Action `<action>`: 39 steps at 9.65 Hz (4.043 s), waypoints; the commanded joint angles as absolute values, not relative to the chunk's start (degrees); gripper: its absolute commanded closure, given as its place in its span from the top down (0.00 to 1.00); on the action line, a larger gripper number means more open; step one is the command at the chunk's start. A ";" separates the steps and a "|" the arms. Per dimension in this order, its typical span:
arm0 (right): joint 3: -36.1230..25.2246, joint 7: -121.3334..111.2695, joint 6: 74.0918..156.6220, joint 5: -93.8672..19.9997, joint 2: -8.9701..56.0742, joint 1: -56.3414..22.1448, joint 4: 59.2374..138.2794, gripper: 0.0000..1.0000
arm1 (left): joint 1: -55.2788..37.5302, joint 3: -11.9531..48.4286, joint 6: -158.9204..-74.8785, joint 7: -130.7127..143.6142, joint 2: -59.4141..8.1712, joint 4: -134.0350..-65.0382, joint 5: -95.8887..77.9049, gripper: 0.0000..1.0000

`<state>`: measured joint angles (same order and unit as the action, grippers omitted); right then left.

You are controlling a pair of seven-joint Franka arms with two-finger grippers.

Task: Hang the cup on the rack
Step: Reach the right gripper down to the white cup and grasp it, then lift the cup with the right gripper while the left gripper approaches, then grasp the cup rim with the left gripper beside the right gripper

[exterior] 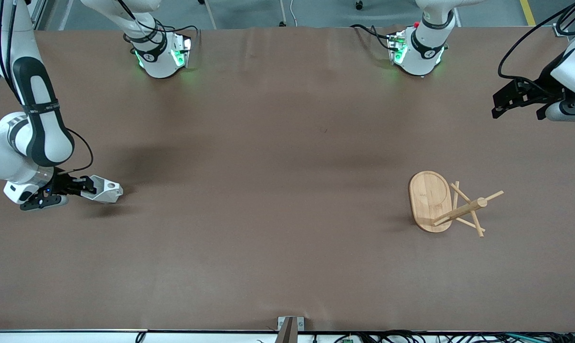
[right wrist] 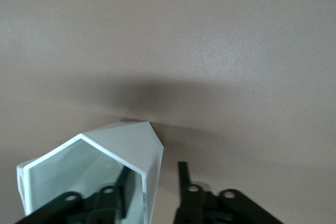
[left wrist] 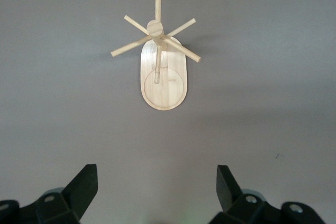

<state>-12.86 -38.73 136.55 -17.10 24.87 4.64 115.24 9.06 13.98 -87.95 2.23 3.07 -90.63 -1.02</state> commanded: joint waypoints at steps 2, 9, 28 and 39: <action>-12.74 -39.73 132.91 -18.81 23.56 4.83 115.14 0.00 | 9.23 14.24 -88.07 1.76 2.02 -91.06 -1.85 1.00; -4.67 -31.90 113.57 -25.17 10.82 3.60 112.24 0.00 | 9.49 14.15 -88.07 1.84 1.50 -90.35 -1.85 1.00; 25.49 -24.26 107.67 -71.98 15.64 -1.40 103.27 0.01 | -33.47 16.96 -108.63 -11.51 -5.53 -90.70 -3.46 1.00; 25.49 -24.61 101.78 -68.73 14.06 -2.46 103.27 0.02 | -32.52 16.96 -111.53 -20.65 -6.33 -93.60 -4.74 1.00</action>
